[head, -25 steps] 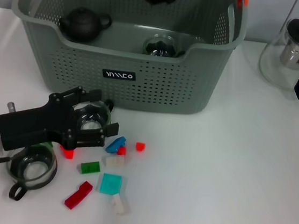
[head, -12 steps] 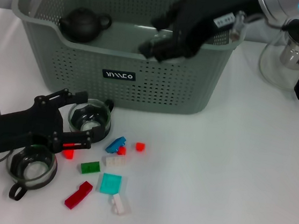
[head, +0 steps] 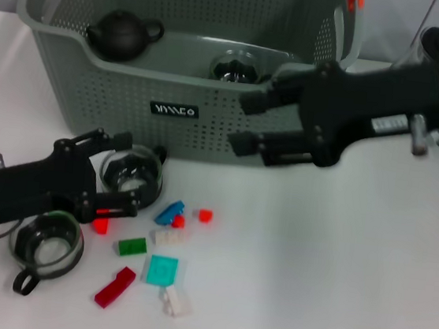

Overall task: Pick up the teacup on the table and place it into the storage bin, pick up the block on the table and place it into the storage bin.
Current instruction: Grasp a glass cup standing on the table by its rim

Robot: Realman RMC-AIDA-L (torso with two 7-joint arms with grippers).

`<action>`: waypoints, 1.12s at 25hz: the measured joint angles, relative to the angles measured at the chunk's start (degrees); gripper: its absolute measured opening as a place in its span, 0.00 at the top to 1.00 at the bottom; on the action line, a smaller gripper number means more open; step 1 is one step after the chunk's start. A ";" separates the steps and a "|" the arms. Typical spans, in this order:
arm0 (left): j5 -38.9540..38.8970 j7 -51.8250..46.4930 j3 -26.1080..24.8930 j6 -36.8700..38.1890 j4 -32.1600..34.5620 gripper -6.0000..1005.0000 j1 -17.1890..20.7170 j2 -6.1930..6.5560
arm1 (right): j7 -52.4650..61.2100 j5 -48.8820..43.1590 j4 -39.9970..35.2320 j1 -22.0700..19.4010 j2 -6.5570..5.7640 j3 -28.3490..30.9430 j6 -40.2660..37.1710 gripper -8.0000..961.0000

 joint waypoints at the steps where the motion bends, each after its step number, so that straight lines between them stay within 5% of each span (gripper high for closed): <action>1: -0.01 0.00 -0.02 -0.10 -0.04 0.07 -0.16 0.02 | -3.05 1.82 3.14 -1.43 -0.12 0.95 0.14 0.39; 6: -0.01 0.02 -0.02 -0.14 -0.05 0.07 -1.25 0.23 | -19.27 3.83 20.62 -6.52 -0.67 12.04 -0.72 0.39; 17: 0.52 -4.58 2.74 0.77 1.70 0.07 -2.48 0.51 | -43.33 4.02 38.88 -9.48 -0.29 21.53 1.17 0.39; 28: 9.84 -37.25 19.23 8.05 29.28 0.07 -6.95 0.67 | -51.06 4.29 47.87 -8.96 0.14 27.73 4.32 0.39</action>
